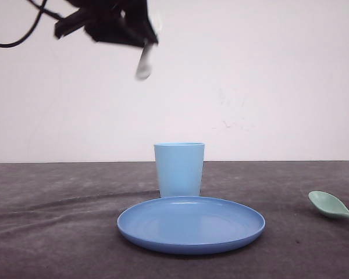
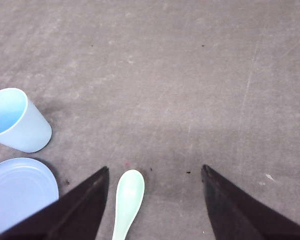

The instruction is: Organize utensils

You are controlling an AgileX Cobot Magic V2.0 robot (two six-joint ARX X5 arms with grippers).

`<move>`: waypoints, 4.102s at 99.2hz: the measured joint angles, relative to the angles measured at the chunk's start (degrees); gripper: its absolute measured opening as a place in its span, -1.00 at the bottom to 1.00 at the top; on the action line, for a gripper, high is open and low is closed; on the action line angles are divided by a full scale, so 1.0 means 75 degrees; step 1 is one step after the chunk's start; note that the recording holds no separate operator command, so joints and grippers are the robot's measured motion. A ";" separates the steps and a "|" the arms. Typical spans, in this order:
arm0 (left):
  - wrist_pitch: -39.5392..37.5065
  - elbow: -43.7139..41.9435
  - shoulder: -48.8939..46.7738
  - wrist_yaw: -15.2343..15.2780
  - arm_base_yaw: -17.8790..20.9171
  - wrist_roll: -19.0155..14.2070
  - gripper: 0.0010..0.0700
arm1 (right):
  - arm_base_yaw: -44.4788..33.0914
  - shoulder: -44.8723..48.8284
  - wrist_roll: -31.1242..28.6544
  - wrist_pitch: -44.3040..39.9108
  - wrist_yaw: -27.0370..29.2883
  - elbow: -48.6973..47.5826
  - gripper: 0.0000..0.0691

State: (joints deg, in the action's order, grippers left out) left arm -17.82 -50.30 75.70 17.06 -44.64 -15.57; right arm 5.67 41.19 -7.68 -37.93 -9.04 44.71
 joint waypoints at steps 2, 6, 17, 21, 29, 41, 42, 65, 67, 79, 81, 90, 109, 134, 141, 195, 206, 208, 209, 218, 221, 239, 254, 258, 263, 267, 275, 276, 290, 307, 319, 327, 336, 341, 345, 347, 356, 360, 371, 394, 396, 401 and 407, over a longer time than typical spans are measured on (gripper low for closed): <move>-0.0195 0.0000 0.0070 0.0003 0.0000 0.0041 -0.90 | 0.0000 0.0000 0.0000 0.0000 0.0000 0.0003 0.05; -0.0484 0.0000 0.0245 0.0017 0.0000 0.0119 -0.90 | 0.0000 0.0006 0.0000 0.0003 0.0003 0.0003 0.05; -0.1014 0.0000 0.0901 0.0023 0.0000 0.0300 -0.90 | 0.0000 0.0006 0.0000 0.0122 0.0003 0.0006 0.05; -0.1236 0.0000 0.1154 0.0023 0.0000 0.0373 -0.90 | 0.0000 0.0006 0.0000 0.0157 0.0003 0.0006 0.05; -0.1728 0.0000 0.1562 0.0015 -0.0023 0.0484 -0.90 | 0.0000 0.0009 0.0006 0.0172 0.0029 0.0006 0.05; -0.2320 0.0000 0.2037 -0.0009 -0.0090 0.0629 -0.90 | 0.0000 0.0009 0.0047 0.0172 0.0035 0.0006 0.05; -0.2340 0.0000 0.2081 -0.0009 -0.0096 0.0641 -0.90 | 0.0000 0.0009 0.0050 0.0172 0.0032 0.0006 0.05; -0.2311 0.0000 0.3057 -0.0012 -0.0108 0.0734 -0.90 | 0.0000 0.0006 0.0207 0.0169 0.0230 0.0006 0.05; -0.2288 0.0000 0.3110 -0.0012 -0.0108 0.0734 -0.90 | 0.0000 0.0006 0.0221 0.0169 0.0233 0.0006 0.05; -0.2238 0.0000 0.3220 -0.0015 -0.0122 0.0731 -0.90 | 0.0000 0.0006 0.0256 0.0166 0.0233 0.0006 0.05; -0.2264 0.0000 0.3220 -0.0015 -0.0122 0.0731 -0.90 | 0.0000 0.0006 0.0256 0.0166 0.0233 0.0006 0.05; -0.2282 0.0000 0.3220 -0.0015 -0.0128 0.0729 -0.85 | 0.0000 0.0006 0.0256 0.0166 0.0230 0.0006 0.05; -0.2055 0.0000 0.3200 -0.0015 -0.0137 0.0731 -0.19 | 0.0000 0.0006 0.0256 0.0160 0.0210 0.0006 0.05; -0.0930 0.0003 0.1967 -0.0041 -0.0224 0.0731 -0.02 | 0.0431 0.0029 0.0093 -0.0487 0.0207 0.0006 0.05; -0.0580 0.0003 0.1256 -0.0041 -0.0224 0.0731 -0.02 | 0.0676 0.0122 -0.0064 -0.0883 0.0207 0.0009 0.05; 0.4368 0.0000 -0.3660 -0.0041 -0.0466 0.0344 -0.02 | 0.2302 0.1996 -0.1515 -0.0933 0.0702 -0.0801 0.05; 0.5231 0.0003 -0.4208 -0.0044 -0.0481 0.0119 -0.02 | 0.2614 0.2311 -0.1816 -0.0478 0.0836 -0.1186 0.05; 0.5362 0.0003 -0.4284 -0.0044 -0.0481 0.0099 -0.02 | 0.2658 0.2372 -0.1851 -0.0367 0.0866 -0.1236 0.05; 0.5418 0.0003 -0.4316 -0.0041 -0.0481 0.0090 -0.02 | 0.2681 0.2398 -0.1868 -0.0315 0.0886 -0.1256 0.05; 0.5837 0.0000 -0.4561 -0.0044 -0.0481 0.0029 -0.02 | 0.2865 0.2713 -0.2031 -0.0047 0.1139 -0.1311 0.05; 0.5936 0.0003 -0.4610 -0.0044 -0.0481 0.0003 -0.02 | 0.2923 0.2815 -0.2057 0.0035 0.1218 -0.1311 0.05; 0.6394 0.0000 -0.4674 -0.0044 -0.0481 -0.0050 -0.02 | 0.3165 0.3398 -0.2218 0.0493 0.1641 -0.1311 0.02; 0.6589 0.0000 -0.4674 -0.0044 -0.0481 -0.0050 -0.02 | 0.3238 0.3844 -0.2241 0.0734 0.1877 -0.1311 -0.06; 0.6630 0.0003 -0.4674 -0.0044 -0.0481 -0.0050 -0.02 | 0.3238 0.3952 -0.2247 0.0807 0.1932 -0.1311 -0.07; 0.6659 0.0000 -0.4674 -0.0044 -0.0481 -0.0050 -0.02 | 0.3238 0.4065 -0.2253 0.0874 0.1961 -0.1311 -0.07; 0.6671 0.0003 -0.4674 -0.0044 -0.0481 -0.0050 -0.02 | 0.3238 0.4153 -0.2273 0.0935 0.1973 -0.1311 -0.08; 0.6703 0.0000 -0.4674 -0.0044 -0.0481 -0.0050 -0.02 | 0.3238 0.4281 -0.2314 0.1000 0.1976 -0.1311 -0.13; 0.6706 0.0000 -0.4674 -0.0044 -0.0481 -0.0050 -0.02 | 0.3238 0.4287 -0.2317 0.1005 0.1976 -0.1311 -0.14; 0.6720 0.0000 -0.4674 -0.0044 -0.0481 -0.0050 -0.02 | 0.3284 0.4301 -0.2361 0.1177 0.1988 -0.1311 -0.56; 0.6720 0.0003 -0.4674 -0.0044 -0.0481 -0.0050 -0.02 | 0.3395 0.4301 -0.2361 0.1204 0.1988 -0.1311 -0.77; 0.6723 0.0000 -0.4674 -0.0044 -0.0481 -0.0050 -0.02 | 0.3401 0.4301 -0.2361 0.1212 0.1990 -0.1311 -0.77; 0.6726 0.0003 -0.4674 -0.0044 -0.0481 -0.0050 -0.02 | 0.3404 0.4299 -0.2355 0.1209 0.1988 -0.1308 -0.77; 0.6755 0.0000 -0.4674 -0.0044 -0.0481 -0.0050 -0.02 | 0.3459 0.4261 -0.2346 0.1122 0.2011 -0.1169 -0.77; 0.6776 0.0003 -0.4674 -0.0044 -0.0481 -0.0050 -0.02 | 0.3538 0.4170 -0.2320 0.1107 0.2037 -0.0991 -0.77; 0.6802 0.0000 -0.4674 -0.0044 -0.0481 -0.0050 -0.02 | 0.3620 0.4060 -0.2294 0.1110 0.2087 -0.0793 -0.77; 0.6814 0.0000 -0.4674 -0.0044 -0.0481 -0.0050 -0.02 | 0.3669 0.3998 -0.2273 0.1110 0.2139 -0.0670 -0.77; 0.6892 0.0000 -0.4674 -0.0044 -0.0481 -0.0050 -0.02 | 0.3920 0.3748 -0.2154 0.1169 0.2381 -0.0026 -0.77; 0.6907 0.0003 -0.4674 -0.0044 -0.0481 -0.0050 -0.02 | 0.4045 0.3710 -0.2090 0.1274 0.2442 0.0291 -0.77; 0.6921 0.0003 -0.4674 -0.0044 -0.0481 -0.0050 -0.02 | 0.4412 0.3713 -0.1859 0.1830 0.2582 0.1049 -0.77; 0.6921 0.0000 -0.4674 -0.0044 -0.0481 -0.0050 -0.02 | 0.4937 0.4062 -0.1288 0.4138 0.2640 0.1364 -0.77; 0.6921 0.0003 -0.4674 -0.0044 -0.0481 -0.0050 -0.02 | 0.4948 0.4150 -0.1256 0.4278 0.2652 0.1364 -0.77; 0.6921 0.0000 -0.4674 -0.0044 -0.0481 -0.0052 -0.02 | 0.4969 0.4386 -0.1198 0.4540 0.2696 0.1364 -0.77; 0.6921 0.0000 -0.4674 -0.0044 -0.0481 -0.0082 -0.02 | 0.4995 0.4704 -0.1148 0.4809 0.2725 0.1364 -0.77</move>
State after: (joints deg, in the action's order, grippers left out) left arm 34.09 -50.30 40.64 16.73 -48.25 -16.19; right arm 43.13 76.47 -16.29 -1.87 11.40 54.94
